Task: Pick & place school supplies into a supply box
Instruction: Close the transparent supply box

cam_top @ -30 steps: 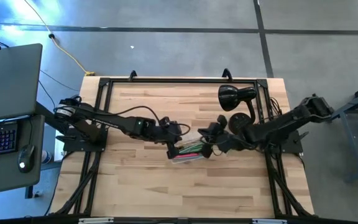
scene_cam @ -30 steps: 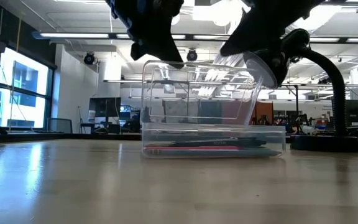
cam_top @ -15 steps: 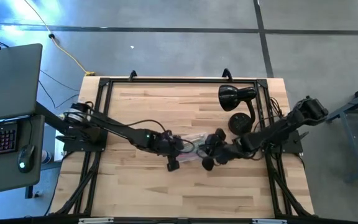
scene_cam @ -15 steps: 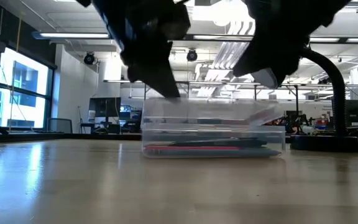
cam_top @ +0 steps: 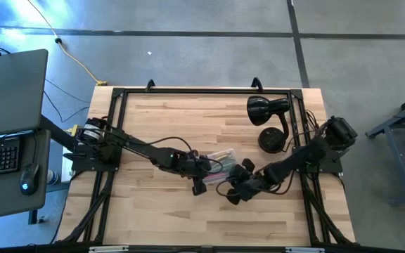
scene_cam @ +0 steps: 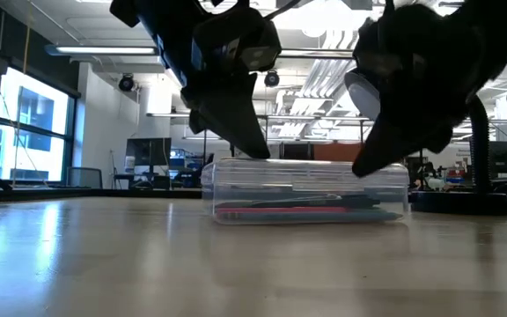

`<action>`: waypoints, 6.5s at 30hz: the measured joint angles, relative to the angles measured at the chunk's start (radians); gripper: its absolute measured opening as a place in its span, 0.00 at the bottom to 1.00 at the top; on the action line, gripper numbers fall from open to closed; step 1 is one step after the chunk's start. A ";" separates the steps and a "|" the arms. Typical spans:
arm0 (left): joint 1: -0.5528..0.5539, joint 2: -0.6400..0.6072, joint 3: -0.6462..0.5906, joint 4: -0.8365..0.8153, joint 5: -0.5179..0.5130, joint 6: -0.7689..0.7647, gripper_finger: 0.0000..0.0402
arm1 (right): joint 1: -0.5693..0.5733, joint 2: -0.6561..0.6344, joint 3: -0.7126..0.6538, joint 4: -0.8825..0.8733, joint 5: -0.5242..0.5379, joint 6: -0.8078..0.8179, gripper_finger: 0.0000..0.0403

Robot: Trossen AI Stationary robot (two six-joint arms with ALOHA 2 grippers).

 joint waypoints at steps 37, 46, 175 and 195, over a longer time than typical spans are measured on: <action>0.003 0.027 -0.001 0.012 0.003 0.026 0.02 | -0.042 0.107 -0.001 0.128 0.066 -0.018 0.00; 0.013 -0.035 0.036 -0.073 -0.035 0.078 0.02 | -0.061 0.108 0.000 0.126 0.049 -0.040 0.00; 0.052 0.070 0.037 -0.023 -0.043 0.044 0.02 | -0.059 0.107 -0.002 0.191 -0.042 -0.078 0.00; 0.073 0.070 0.034 -0.024 -0.015 0.060 0.02 | -0.119 0.086 0.003 0.205 -0.002 -0.185 0.00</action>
